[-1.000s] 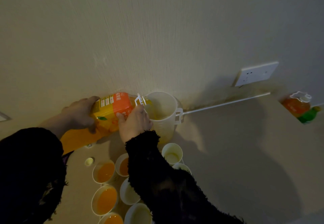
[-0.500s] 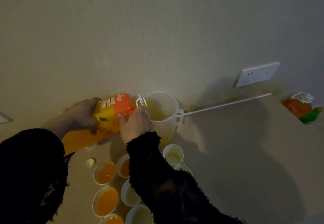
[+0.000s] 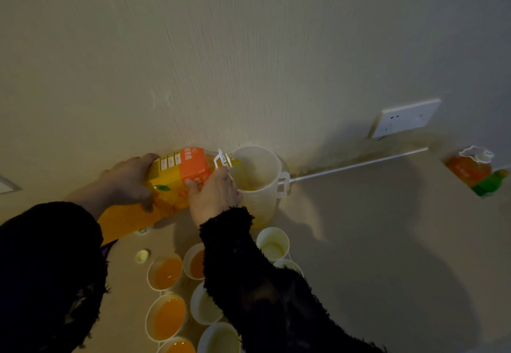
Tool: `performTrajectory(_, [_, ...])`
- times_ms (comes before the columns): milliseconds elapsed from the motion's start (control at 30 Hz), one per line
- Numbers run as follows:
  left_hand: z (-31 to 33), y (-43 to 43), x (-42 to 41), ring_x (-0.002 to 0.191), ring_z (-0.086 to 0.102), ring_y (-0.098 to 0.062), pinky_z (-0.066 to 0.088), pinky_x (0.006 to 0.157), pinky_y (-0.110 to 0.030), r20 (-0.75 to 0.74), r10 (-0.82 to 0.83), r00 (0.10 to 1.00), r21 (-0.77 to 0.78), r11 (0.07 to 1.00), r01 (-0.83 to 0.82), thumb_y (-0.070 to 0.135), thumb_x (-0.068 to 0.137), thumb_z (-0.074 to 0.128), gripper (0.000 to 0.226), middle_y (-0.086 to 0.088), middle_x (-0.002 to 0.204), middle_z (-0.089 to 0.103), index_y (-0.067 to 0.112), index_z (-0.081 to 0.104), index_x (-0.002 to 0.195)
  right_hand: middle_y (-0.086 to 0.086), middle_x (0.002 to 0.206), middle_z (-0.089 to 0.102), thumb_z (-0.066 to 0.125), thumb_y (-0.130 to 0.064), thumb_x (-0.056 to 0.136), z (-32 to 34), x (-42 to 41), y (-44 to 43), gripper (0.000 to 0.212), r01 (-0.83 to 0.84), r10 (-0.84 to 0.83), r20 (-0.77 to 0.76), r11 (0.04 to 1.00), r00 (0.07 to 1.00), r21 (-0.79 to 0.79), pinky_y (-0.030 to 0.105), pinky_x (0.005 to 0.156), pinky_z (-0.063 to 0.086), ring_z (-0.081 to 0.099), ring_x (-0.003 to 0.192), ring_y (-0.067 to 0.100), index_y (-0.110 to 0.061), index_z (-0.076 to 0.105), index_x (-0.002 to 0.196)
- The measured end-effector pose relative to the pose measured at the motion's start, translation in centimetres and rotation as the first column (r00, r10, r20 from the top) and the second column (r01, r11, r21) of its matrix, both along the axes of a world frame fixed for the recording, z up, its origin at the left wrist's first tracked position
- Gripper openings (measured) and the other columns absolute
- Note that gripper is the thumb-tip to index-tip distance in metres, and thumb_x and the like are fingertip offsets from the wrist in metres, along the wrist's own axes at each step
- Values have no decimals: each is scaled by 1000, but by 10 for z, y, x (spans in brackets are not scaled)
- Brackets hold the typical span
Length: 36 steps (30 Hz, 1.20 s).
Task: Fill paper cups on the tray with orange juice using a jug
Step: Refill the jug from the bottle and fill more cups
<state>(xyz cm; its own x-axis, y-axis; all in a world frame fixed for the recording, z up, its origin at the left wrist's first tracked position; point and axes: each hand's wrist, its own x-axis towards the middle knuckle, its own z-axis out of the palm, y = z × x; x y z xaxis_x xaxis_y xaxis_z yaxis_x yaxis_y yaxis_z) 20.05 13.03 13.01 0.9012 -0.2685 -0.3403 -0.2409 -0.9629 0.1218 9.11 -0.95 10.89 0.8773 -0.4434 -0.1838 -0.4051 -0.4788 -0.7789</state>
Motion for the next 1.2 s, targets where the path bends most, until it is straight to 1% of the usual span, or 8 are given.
performTrajectory(100, [0, 0, -1, 115, 48, -35, 44, 95, -49, -4, 1, 1000, 0, 1000, -1, 23, 30, 84, 125, -12, 127, 50, 21, 29, 142, 10, 134, 50, 56, -45, 91, 0, 0, 0, 58, 4, -4, -4, 1000, 1000, 8, 44, 104, 30, 41, 129, 28, -7, 36, 130])
performTrajectory(200, [0, -1, -1, 116, 48, -35, 44, 95, -49, 1, -2, 1000, 6, 1000, 2, 27, 24, 79, 128, -12, 128, 50, 21, 30, 142, 10, 135, 49, 56, -45, 91, 1, 1, 0, 58, 4, -4, -3, 1000, 1000, 14, 44, 105, 30, 40, 129, 28, -7, 36, 130])
performTrajectory(300, [-1, 0, 0, 116, 48, -35, 45, 95, -49, -6, -7, 1000, 5, 1000, 7, 27, 25, 82, 128, -11, 129, 50, 21, 30, 142, 10, 135, 49, 56, -44, 91, 1, 1, 0, 59, 4, -4, -7, 1000, 1000, 10, 44, 104, 30, 40, 129, 29, -7, 35, 131])
performTrajectory(433, [0, 1, 0, 114, 51, -35, 46, 93, -48, 5, -27, 1000, 8, 1000, 27, 31, 19, 75, 131, -12, 128, 51, 20, 31, 142, 10, 134, 50, 56, -45, 91, 0, 1, -1, 58, 2, -2, -5, 1000, 1000, 4, 43, 103, 31, 42, 128, 29, -7, 36, 129])
performTrajectory(567, [-2, 2, 1, 116, 49, -35, 45, 95, -49, -2, -16, 1000, 16, 1000, 16, 32, 20, 76, 132, -11, 130, 50, 22, 28, 143, 11, 134, 50, 56, -44, 91, -1, 0, 0, 59, -2, 2, 2, 1000, 1000, -5, 44, 103, 31, 41, 128, 29, -6, 35, 130])
performTrajectory(1000, [0, 1, 3, 115, 49, -34, 45, 94, -48, -1, -15, 1000, 24, 1000, 15, 33, 19, 77, 132, -11, 128, 50, 22, 29, 142, 11, 134, 50, 55, -45, 91, 0, 0, -1, 59, -10, 10, -4, 1000, 1000, -9, 44, 104, 32, 42, 127, 29, -7, 35, 130])
performTrajectory(1133, [1, 0, 2, 115, 49, -35, 45, 94, -48, 2, -21, 1000, 14, 1000, 21, 30, 21, 77, 130, -12, 127, 50, 20, 30, 142, 11, 134, 50, 56, -45, 91, 0, 1, -2, 59, -8, 8, -8, 1000, 1000, -6, 45, 104, 33, 42, 128, 29, -7, 35, 130])
performTrajectory(1200, [1, -1, 2, 116, 48, -35, 45, 95, -48, -8, -16, 1000, 9, 1000, 16, 26, 26, 81, 128, -13, 128, 49, 20, 29, 143, 11, 134, 50, 56, -45, 91, 0, 1, -2, 59, -7, 7, -2, 1000, 1000, -3, 45, 104, 33, 41, 128, 29, -7, 35, 130])
